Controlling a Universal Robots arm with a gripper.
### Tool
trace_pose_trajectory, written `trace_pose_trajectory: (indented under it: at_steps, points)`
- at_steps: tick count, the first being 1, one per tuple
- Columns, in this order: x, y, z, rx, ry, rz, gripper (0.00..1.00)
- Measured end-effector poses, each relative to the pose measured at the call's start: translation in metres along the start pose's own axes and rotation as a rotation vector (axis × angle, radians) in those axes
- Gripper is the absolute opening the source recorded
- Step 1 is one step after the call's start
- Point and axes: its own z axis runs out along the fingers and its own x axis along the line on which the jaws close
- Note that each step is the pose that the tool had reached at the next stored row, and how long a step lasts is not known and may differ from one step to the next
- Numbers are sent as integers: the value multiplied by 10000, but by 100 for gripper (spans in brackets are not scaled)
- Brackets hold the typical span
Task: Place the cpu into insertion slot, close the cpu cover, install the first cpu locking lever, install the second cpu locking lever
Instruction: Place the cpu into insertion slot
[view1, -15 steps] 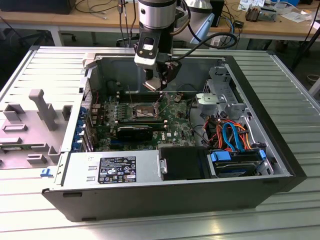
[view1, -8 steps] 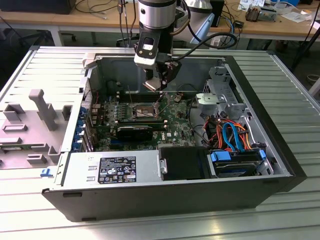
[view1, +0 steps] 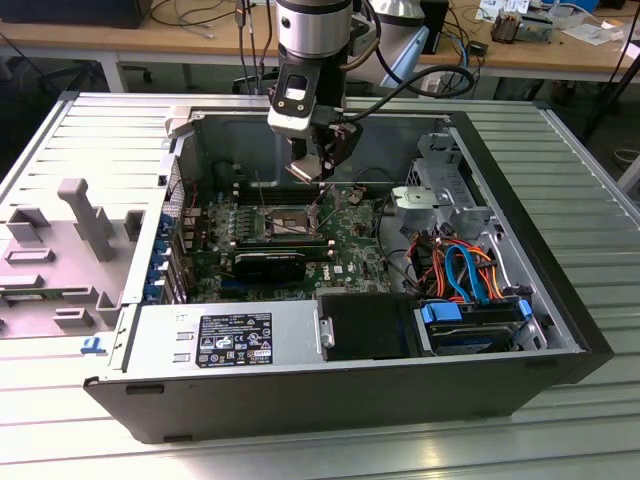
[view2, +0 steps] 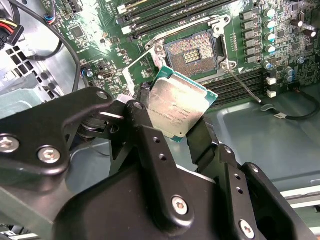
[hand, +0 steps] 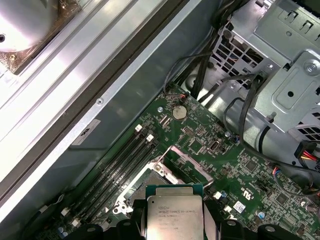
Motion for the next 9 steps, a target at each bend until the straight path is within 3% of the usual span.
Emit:
trace_pose_trajectory:
  at_steps: [9]
  points:
    - [0, 0, 0, -1, -6, 69, 54]
